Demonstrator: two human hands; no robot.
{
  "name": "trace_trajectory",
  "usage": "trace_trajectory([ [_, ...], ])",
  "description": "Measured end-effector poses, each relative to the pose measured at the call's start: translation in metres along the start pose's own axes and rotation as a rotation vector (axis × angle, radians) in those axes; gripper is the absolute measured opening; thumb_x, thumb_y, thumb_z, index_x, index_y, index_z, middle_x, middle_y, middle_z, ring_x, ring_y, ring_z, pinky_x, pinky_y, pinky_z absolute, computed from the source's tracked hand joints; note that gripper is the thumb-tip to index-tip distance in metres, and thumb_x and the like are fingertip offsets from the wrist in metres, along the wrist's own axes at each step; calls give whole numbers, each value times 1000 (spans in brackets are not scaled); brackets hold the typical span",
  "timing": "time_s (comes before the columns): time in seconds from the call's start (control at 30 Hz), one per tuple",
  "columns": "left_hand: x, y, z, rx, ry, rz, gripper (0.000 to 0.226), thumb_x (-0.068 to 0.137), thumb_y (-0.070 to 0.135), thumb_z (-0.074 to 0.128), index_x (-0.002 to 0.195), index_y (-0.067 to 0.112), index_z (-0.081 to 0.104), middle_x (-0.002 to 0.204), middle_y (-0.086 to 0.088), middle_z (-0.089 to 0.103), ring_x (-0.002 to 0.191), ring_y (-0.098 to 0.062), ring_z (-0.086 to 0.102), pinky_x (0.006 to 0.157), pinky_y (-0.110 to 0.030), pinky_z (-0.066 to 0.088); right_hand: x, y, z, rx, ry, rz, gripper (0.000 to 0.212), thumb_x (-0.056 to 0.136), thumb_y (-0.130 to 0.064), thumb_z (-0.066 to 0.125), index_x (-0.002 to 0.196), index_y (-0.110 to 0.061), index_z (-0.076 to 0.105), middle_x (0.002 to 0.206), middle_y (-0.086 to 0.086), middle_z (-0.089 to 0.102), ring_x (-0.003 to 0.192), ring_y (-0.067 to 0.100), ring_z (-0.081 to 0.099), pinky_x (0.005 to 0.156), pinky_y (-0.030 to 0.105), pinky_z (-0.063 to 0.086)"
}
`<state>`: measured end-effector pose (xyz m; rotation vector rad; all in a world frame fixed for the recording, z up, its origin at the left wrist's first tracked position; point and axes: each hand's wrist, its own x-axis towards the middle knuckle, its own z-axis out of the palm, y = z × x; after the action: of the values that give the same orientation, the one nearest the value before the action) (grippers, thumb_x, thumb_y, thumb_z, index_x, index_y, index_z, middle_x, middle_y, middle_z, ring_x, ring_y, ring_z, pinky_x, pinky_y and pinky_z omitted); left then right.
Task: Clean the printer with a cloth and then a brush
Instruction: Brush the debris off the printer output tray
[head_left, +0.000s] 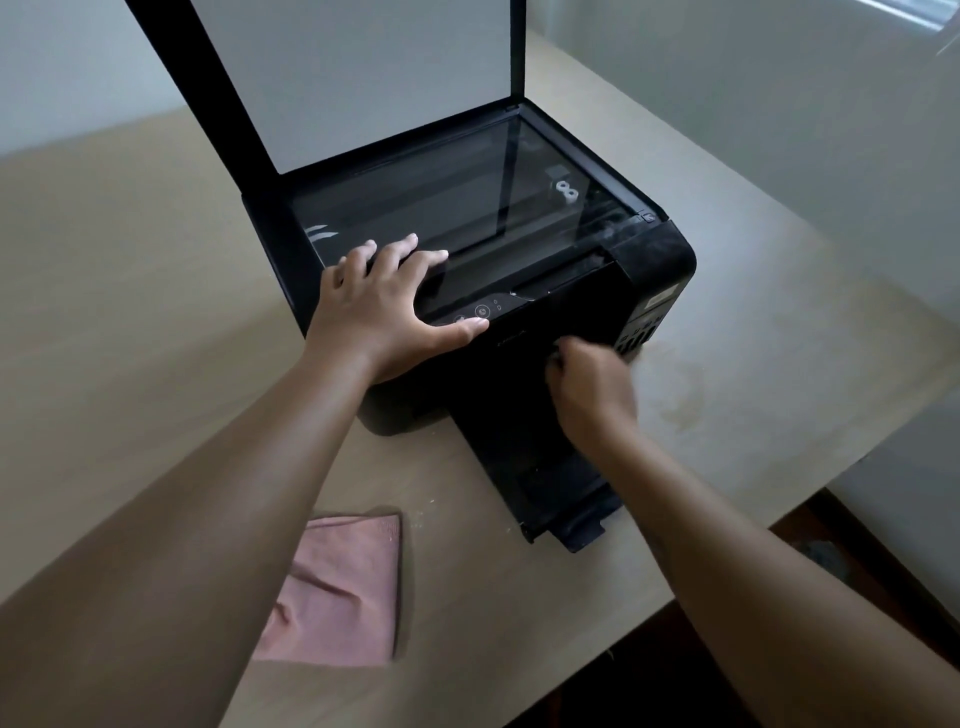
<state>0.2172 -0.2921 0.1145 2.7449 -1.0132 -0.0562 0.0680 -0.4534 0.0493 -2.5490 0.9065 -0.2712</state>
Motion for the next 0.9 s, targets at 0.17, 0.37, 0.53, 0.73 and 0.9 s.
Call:
trace_trajectory([
  [0.17,0,-1,0,0,3,-1,90,63,91,43,142,48,32,159,12,22,147,-22,12,114,-44,11,-48,-29,18,326,-296,-284,23,93,-30,60,83,-11,67,71,2,66,61,12,54,53,30,43],
  [0.37,0,-1,0,-4,-4,-1,90,64,91,44,142,48,32,160,12,21,147,-22,11,114,-45,11,-5,27,-10,266,56,208,28,95,-27,56,76,-7,54,67,6,55,63,25,49,50,31,31],
  [0.53,1,-2,0,-5,-5,-8,91,62,92,42,142,48,32,160,12,21,147,-23,12,114,-46,11,-50,4,-6,66,-244,-315,23,93,-29,58,91,-7,65,79,13,65,69,32,63,58,41,51],
  [0.73,1,-3,0,-11,-6,-1,92,62,93,42,142,47,33,160,10,22,147,-24,12,115,-47,12,-60,37,-41,168,-193,-4,22,96,-32,55,84,-15,62,69,3,63,60,21,58,53,34,45],
  [0.9,1,-2,1,-17,-15,-2,95,61,94,41,143,46,33,160,9,22,147,-25,13,115,-48,12,-87,80,-82,201,85,175,30,96,-25,54,73,-6,56,60,11,57,52,26,51,45,30,31],
])
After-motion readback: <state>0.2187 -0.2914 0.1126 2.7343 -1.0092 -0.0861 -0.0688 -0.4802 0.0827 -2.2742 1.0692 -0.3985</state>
